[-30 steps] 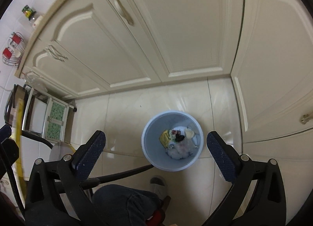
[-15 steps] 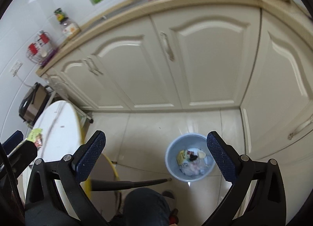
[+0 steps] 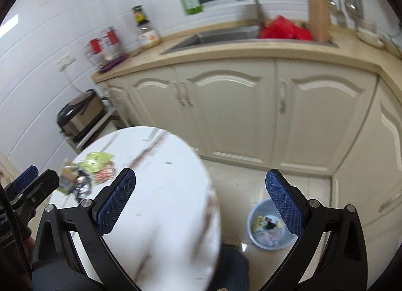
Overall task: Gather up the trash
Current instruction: 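Return both tools to the table above the remaining trash, then grasp the red-checked ketchup packet with the right tool while the left tool grasps the milk carton, then carry the ketchup packet and milk carton with both tools over the blue bin, then open both tools to drop the packet and carton into the bin, then return both tools to the table above the remaining trash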
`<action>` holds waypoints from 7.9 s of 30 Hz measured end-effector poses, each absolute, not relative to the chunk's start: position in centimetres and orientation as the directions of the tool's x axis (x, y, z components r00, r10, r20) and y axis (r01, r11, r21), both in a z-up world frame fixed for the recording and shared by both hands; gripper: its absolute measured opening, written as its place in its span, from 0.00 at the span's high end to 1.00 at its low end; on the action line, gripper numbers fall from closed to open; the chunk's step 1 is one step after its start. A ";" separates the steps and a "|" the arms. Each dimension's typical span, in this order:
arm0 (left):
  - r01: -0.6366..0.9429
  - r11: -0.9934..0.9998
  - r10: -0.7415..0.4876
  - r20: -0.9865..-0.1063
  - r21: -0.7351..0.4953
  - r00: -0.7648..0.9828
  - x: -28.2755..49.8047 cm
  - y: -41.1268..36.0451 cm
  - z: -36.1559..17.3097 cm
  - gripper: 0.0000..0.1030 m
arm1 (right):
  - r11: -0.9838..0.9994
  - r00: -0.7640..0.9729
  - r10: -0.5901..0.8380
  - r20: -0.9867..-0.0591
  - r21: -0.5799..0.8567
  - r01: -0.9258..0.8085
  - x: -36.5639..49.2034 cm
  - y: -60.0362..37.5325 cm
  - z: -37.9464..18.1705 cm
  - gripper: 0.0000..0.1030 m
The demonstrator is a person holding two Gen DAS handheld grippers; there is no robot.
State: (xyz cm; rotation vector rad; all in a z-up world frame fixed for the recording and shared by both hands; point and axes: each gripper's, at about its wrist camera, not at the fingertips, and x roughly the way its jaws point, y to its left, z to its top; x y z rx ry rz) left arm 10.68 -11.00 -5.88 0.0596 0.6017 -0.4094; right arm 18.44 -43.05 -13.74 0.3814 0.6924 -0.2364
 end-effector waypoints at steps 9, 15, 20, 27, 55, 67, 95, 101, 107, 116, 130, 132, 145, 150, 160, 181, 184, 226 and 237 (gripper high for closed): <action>0.210 0.971 -0.238 -0.543 -0.114 0.805 7.4 -1.8 -7.1 0.01 | 0.968 0.795 0.007 -0.607 0.205 0.148 20.8 -34.0 -11.1 0.00; 0.151 0.981 -0.195 -0.565 -0.124 0.802 7.5 1.6 -7.6 0.01 | 0.983 0.784 0.052 -0.618 0.171 0.069 23.0 -29.8 -11.5 0.00; 0.131 0.984 -0.176 -0.577 -0.118 0.797 8.3 2.7 -8.2 0.01 | 0.986 0.767 0.074 -0.637 0.164 0.041 24.4 -27.9 -12.5 0.00; 0.122 0.989 -0.148 -0.609 -0.083 0.780 13.7 3.2 -9.8 0.01 | 0.990 0.732 0.094 -0.675 0.144 0.005 27.3 -26.4 -14.2 0.00; 0.551 0.812 -0.264 -0.722 0.191 0.639 36.1 -1.0 -21.0 0.04 | 0.996 0.516 0.092 -0.851 0.086 -0.034 40.7 -21.2 -26.9 0.00; 0.536 0.840 -0.318 -0.725 0.084 0.611 36.8 -0.5 -21.5 0.64 | 0.988 0.533 0.150 -0.833 0.107 -0.111 39.4 -21.3 -25.9 0.66; 0.381 0.923 -0.236 -0.707 0.051 0.667 26.8 -1.4 -19.3 0.66 | 0.929 0.492 0.250 -0.834 0.064 -0.364 36.0 -19.1 -25.5 0.93; 0.380 0.924 -0.248 -0.685 0.046 0.685 23.5 -2.0 -17.9 0.66 | 0.937 0.520 0.310 -0.796 0.165 -0.306 33.1 -22.3 -24.4 0.94; 0.403 0.914 -0.278 -0.659 0.042 0.699 20.2 -4.0 -15.9 0.66 | 0.940 0.582 0.330 -0.744 0.205 -0.271 30.5 -25.4 -21.5 0.94; 0.485 0.872 -0.350 -0.613 0.063 0.709 15.3 -9.5 -12.7 0.66 | 0.943 0.685 0.331 -0.649 0.254 -0.215 25.8 -31.3 -17.2 0.94; 0.655 0.755 -0.523 -0.581 0.025 0.624 11.3 -22.0 -10.9 0.66 | 0.955 0.815 0.196 -0.546 0.294 -0.032 17.1 -44.9 -13.5 0.93; 0.681 0.732 -0.545 -0.592 0.010 0.594 11.9 -23.9 -11.2 0.66 | 0.953 0.824 0.165 -0.542 0.302 0.008 15.9 -47.3 -13.6 0.93; 0.783 0.616 -0.538 -0.775 -0.093 0.331 17.0 -38.9 -18.3 0.66 | 0.879 0.743 0.087 -0.664 0.403 0.257 12.9 -60.2 -24.0 0.93; 0.786 0.607 -0.481 -0.842 -0.118 0.245 19.7 -44.1 -21.5 0.65 | 0.830 0.687 0.117 -0.717 0.450 0.328 13.1 -63.3 -29.9 0.93; 0.772 0.631 -0.381 -0.898 -0.078 0.221 24.5 -50.0 -25.1 0.31 | 0.743 0.604 0.159 -0.781 0.498 0.447 14.2 -67.4 -38.4 0.87; 0.701 0.710 -0.381 -0.803 0.063 0.458 22.6 -45.7 -19.5 0.01 | 0.677 0.593 0.041 -0.804 0.459 0.576 12.2 -66.7 -34.8 0.00; 0.694 0.718 -0.397 -0.786 0.056 0.474 20.7 -43.6 -18.5 0.01 | 0.693 0.611 0.018 -0.791 0.451 0.563 12.1 -65.5 -32.4 0.00; 0.176 0.977 -0.212 -0.491 -0.120 0.845 2.9 4.4 -6.4 0.01 | 0.984 0.846 0.058 -0.529 0.173 0.041 18.8 -29.1 -7.9 0.00; 0.128 0.986 -0.164 -0.547 -0.104 0.821 5.5 5.4 -7.2 0.01 | 0.990 0.823 0.088 -0.562 0.142 -0.009 21.6 -25.2 -9.1 0.00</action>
